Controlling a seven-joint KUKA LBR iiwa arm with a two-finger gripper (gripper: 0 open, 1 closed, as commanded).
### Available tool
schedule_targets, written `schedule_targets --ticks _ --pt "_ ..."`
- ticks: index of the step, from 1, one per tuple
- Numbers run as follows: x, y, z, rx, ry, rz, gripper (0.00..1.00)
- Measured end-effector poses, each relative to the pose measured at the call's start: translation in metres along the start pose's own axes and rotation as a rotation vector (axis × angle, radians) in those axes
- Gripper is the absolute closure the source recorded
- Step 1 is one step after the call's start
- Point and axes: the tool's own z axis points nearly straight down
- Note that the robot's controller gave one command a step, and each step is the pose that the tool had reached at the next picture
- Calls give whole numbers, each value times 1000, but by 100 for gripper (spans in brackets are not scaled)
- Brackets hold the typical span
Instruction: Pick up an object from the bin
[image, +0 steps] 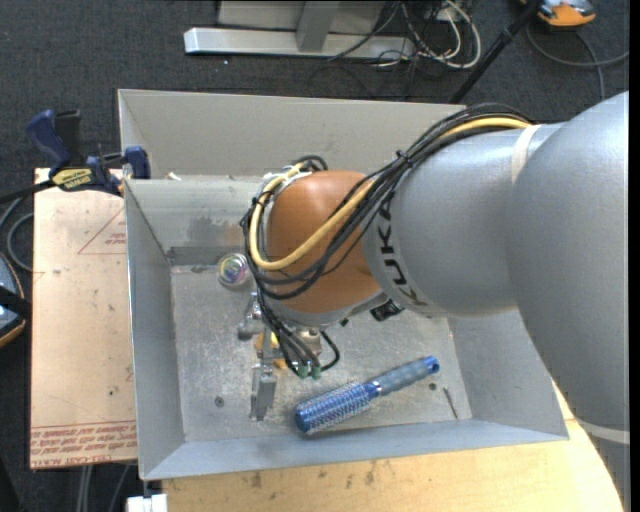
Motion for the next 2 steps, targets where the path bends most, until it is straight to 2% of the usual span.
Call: schedule_targets --ticks 1,2 --pt "-3 -79 80 -5 -19 -233 0" --pt "-1 -172 53 3 -7 -585 0"
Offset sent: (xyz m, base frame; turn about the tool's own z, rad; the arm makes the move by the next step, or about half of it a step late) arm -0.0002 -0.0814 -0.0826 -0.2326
